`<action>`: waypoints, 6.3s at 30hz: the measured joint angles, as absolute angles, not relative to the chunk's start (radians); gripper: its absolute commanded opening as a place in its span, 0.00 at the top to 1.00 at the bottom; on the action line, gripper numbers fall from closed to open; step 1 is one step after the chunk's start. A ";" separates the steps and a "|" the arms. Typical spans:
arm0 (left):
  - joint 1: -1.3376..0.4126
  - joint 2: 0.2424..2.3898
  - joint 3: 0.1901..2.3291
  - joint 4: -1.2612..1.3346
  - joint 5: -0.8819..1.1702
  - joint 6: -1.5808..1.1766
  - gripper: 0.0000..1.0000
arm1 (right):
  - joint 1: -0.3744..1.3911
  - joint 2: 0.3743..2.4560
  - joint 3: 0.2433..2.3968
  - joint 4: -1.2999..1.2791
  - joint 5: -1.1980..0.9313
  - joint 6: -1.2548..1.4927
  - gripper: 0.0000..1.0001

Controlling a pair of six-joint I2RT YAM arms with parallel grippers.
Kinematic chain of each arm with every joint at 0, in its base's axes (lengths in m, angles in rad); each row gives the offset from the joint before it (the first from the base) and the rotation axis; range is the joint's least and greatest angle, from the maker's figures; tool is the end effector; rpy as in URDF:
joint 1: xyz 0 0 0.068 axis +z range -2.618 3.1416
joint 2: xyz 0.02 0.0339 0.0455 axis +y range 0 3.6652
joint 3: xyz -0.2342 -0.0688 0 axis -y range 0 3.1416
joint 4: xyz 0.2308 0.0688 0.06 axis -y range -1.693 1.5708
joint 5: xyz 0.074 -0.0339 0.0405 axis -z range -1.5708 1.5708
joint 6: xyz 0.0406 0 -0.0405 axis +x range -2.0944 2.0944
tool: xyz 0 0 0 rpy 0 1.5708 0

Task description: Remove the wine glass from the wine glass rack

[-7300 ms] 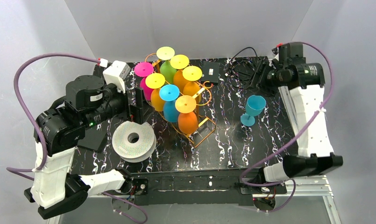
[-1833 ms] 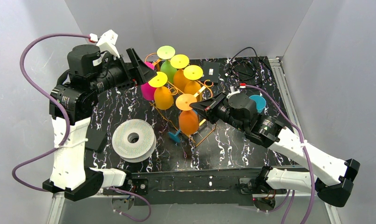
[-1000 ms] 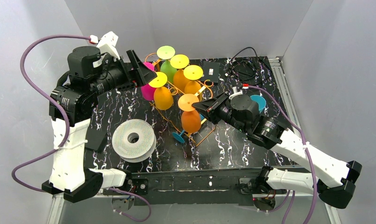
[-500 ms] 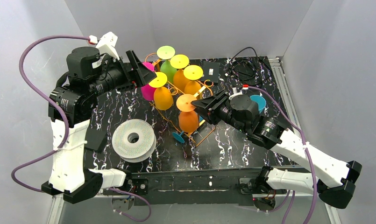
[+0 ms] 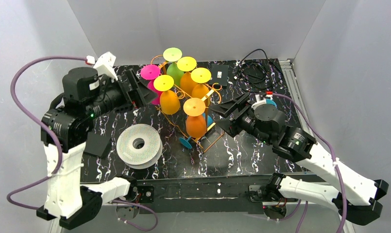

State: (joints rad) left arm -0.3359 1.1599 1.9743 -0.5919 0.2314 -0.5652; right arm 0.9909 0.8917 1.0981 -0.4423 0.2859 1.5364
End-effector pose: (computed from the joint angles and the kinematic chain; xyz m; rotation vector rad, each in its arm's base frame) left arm 0.1404 -0.0589 0.5623 0.0421 1.4132 -0.9088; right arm 0.1172 0.1580 0.3754 0.7845 1.9320 1.4663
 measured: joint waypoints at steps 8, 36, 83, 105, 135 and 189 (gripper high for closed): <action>-0.336 0.971 1.690 -0.643 0.222 -0.661 0.15 | 0.991 0.865 1.162 -0.538 0.323 1.461 0.16; -0.607 1.012 0.783 -0.227 -0.098 -1.409 0.28 | 0.991 0.666 1.188 -0.820 0.449 1.402 0.17; -0.722 1.333 0.730 0.181 -0.241 -1.629 0.89 | 0.991 0.569 1.197 -0.927 0.545 1.365 0.19; -0.722 1.148 0.768 -0.139 -0.287 -1.676 1.00 | 0.991 0.569 1.203 -0.938 0.546 1.364 0.19; -0.714 0.960 1.219 -0.945 -0.635 -1.282 1.00 | 0.991 0.609 1.201 -0.900 0.492 1.366 0.21; -0.715 0.897 1.454 -0.229 0.330 0.764 1.00 | 0.991 0.674 1.193 -0.834 0.488 1.396 0.23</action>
